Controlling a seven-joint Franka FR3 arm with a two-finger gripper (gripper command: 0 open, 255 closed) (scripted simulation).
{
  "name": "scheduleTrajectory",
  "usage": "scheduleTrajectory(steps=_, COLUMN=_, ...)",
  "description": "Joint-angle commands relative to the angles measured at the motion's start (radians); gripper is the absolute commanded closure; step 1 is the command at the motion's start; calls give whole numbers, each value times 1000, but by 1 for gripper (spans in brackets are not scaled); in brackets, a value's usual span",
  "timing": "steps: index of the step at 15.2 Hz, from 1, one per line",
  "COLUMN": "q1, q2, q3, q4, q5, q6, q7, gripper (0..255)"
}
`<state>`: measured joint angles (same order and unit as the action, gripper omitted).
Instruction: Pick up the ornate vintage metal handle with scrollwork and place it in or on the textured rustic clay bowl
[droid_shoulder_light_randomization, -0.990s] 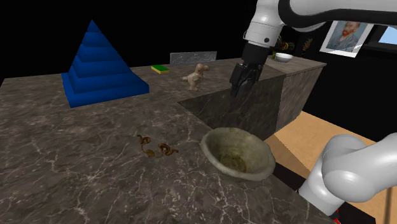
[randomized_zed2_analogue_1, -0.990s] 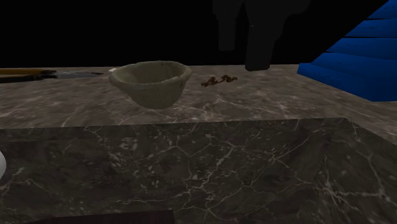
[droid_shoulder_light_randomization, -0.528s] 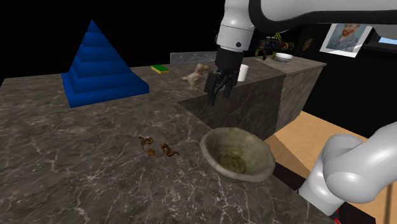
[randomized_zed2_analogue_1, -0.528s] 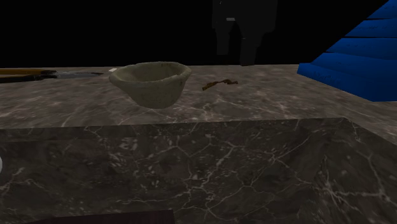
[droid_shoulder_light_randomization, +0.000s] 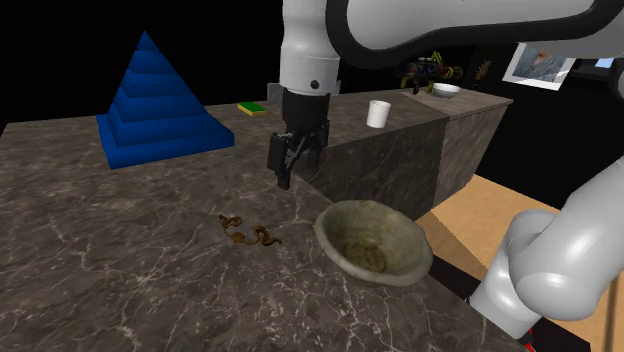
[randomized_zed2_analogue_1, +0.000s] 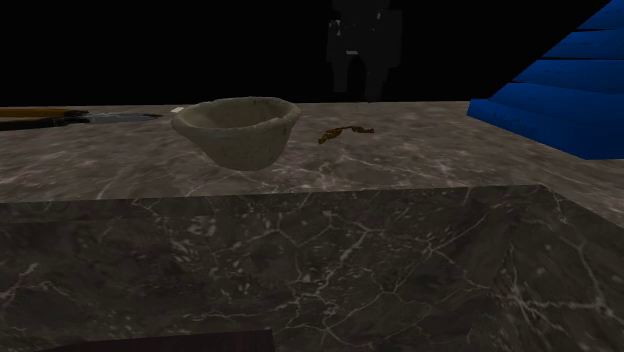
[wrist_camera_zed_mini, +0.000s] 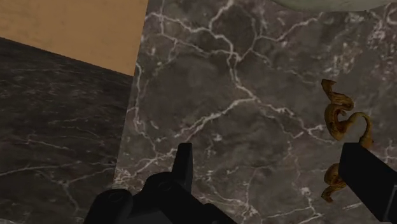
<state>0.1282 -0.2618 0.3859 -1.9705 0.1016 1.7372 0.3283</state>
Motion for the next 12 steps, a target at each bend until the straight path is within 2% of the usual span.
scheduleTrajectory(steps=1, q1=13, q2=69, q3=37, q4=59, q5=-25, q6=-3, q7=29, gripper=0)
scheduleTrajectory(steps=6, q1=61, q2=255, q3=121, q4=215, q5=-113, q6=-22, q7=109, gripper=0)
scheduleTrajectory(steps=10, q1=126, q2=418, q3=170, q4=362, q5=-204, q6=-59, q7=173, gripper=0)
scheduleTrajectory(steps=12, q1=129, q2=422, q3=169, q4=352, q5=-206, q6=-47, q7=175, gripper=0)
